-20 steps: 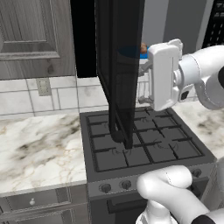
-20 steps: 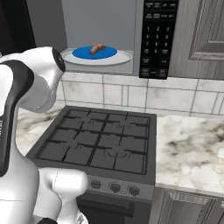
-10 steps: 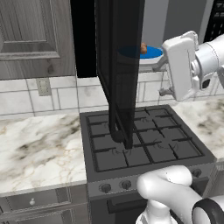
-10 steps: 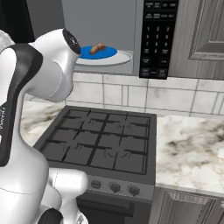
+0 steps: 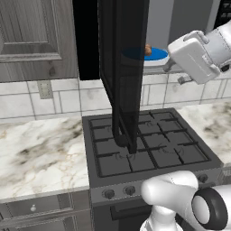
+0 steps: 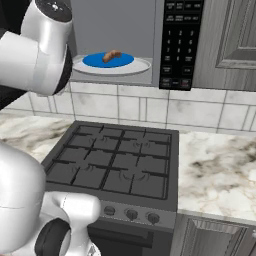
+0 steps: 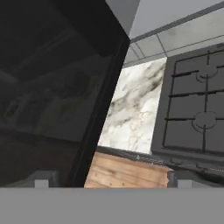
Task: Retrieve the reheated potato from the microwave, then place the potato, cheese, and condiment on the cutting board.
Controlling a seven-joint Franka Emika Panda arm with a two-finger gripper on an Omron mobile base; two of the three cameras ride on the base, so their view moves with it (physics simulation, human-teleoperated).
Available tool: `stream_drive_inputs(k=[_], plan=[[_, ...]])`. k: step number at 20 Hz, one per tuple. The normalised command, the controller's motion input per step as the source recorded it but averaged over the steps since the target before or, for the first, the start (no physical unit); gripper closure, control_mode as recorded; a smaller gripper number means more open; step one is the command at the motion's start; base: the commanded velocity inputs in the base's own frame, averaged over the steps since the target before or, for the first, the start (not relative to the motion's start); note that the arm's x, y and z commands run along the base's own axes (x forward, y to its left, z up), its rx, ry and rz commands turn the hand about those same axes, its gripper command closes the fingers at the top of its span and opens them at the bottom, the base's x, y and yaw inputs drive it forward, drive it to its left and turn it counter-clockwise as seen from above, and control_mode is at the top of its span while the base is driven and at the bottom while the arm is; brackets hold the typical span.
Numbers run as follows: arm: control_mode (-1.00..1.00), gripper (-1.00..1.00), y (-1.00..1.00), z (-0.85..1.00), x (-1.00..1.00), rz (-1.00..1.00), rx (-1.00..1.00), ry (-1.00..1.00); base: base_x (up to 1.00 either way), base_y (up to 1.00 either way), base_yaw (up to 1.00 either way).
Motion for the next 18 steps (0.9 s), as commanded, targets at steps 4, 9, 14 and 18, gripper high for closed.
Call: stream_drive_inputs(k=[4,9,14,18], plan=[[-1.0,-1.0,-0.33,0.01,0.38,-0.07,-0.28,-0.32,0.0,0.0,0.0],[-1.0,-1.0,-0.36,0.07,0.46,-0.13,-0.22,-0.07,0.0,0.0,0.0],[-1.0,-1.0,-0.29,0.0,0.51,-0.19,-0.19,-0.03,0.0,0.0,0.0],[-1.0,-1.0,-0.11,0.0,0.62,-0.22,-0.11,-0.04,0.0,0.0,0.0]])
